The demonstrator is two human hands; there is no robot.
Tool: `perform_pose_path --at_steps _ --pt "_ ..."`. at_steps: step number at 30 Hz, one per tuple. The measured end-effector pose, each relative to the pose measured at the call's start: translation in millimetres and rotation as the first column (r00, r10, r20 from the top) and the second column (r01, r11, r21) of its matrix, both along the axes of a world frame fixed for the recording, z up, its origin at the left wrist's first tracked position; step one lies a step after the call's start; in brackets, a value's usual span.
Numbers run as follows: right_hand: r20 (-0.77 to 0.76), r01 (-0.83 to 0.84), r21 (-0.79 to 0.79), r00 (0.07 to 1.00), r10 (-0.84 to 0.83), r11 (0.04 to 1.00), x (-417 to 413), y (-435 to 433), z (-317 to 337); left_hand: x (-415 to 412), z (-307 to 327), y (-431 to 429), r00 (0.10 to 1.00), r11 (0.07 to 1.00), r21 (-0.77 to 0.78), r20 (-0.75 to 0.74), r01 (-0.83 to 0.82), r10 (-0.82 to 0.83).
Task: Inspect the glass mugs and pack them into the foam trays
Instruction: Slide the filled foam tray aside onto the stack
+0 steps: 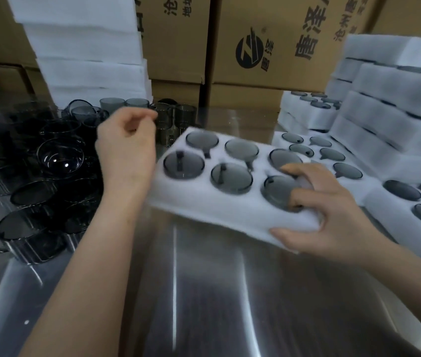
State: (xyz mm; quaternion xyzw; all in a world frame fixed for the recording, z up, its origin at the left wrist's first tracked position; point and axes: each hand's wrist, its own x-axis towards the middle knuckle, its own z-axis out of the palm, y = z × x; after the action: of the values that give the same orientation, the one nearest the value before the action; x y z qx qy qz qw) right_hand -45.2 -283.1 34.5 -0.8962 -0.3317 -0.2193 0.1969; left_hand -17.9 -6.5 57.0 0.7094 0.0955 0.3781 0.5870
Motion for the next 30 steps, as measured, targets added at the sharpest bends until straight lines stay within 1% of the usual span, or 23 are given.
perform_pose_path --at_steps 2,4,7,9,11,12,14,15,17,21,26,30 --pt "0.059 0.092 0.065 0.994 -0.095 0.994 5.8 5.4 8.9 -2.0 2.3 0.3 0.990 0.996 -0.063 0.117 -0.068 0.075" --pt "0.093 0.194 0.147 0.974 -0.208 0.970 18.1 9.5 20.7 -2.3 1.6 -0.8 0.981 0.992 -0.089 0.162 -0.095 0.108" --pt "0.071 0.359 0.276 0.918 -0.391 0.892 46.6 7.2 37.6 0.8 -3.6 -5.8 0.986 0.995 -0.070 0.147 -0.071 0.081" --pt "0.009 0.459 0.332 0.872 -0.489 0.824 67.6 1.5 44.1 2.4 -8.8 -11.9 0.994 0.999 -0.027 0.103 -0.036 0.039" --pt "-0.123 0.591 0.342 0.799 -0.588 0.731 84.9 -5.3 45.8 3.1 -13.9 -18.0 0.999 0.999 0.035 0.040 0.015 -0.016" --pt "-0.184 0.666 0.330 0.741 -0.646 0.669 92.0 -8.8 44.6 3.6 -16.3 -20.4 0.999 0.997 0.062 0.008 0.041 -0.042" --pt "-0.258 0.779 0.271 0.625 -0.737 0.566 101.1 -12.8 39.7 5.2 -20.2 -23.1 0.996 0.992 0.095 -0.050 0.081 -0.077" --pt "-0.270 0.809 0.240 0.586 -0.764 0.536 103.9 -12.6 37.2 6.1 -21.3 -23.8 0.993 0.990 0.108 -0.076 0.093 -0.085" --pt "-0.271 0.845 0.197 0.535 -0.800 0.498 106.4 -9.4 34.2 7.9 -23.2 -25.0 0.989 0.983 0.152 -0.116 0.107 -0.090" --pt "-0.242 0.882 0.155 0.470 -0.849 0.445 109.5 -5.1 27.7 8.8 -27.1 -26.0 0.977 0.966 0.216 -0.188 0.140 -0.100" --pt "-0.184 0.900 0.123 0.434 -0.882 0.418 109.3 -3.6 17.7 12.2 -32.4 -28.7 0.960 0.948 0.264 -0.257 0.179 -0.110" --pt "-0.172 0.898 0.052 0.439 -0.882 0.437 111.1 -5.2 16.5 13.6 -37.1 -30.9 0.933 0.923 0.303 -0.337 0.236 -0.128"
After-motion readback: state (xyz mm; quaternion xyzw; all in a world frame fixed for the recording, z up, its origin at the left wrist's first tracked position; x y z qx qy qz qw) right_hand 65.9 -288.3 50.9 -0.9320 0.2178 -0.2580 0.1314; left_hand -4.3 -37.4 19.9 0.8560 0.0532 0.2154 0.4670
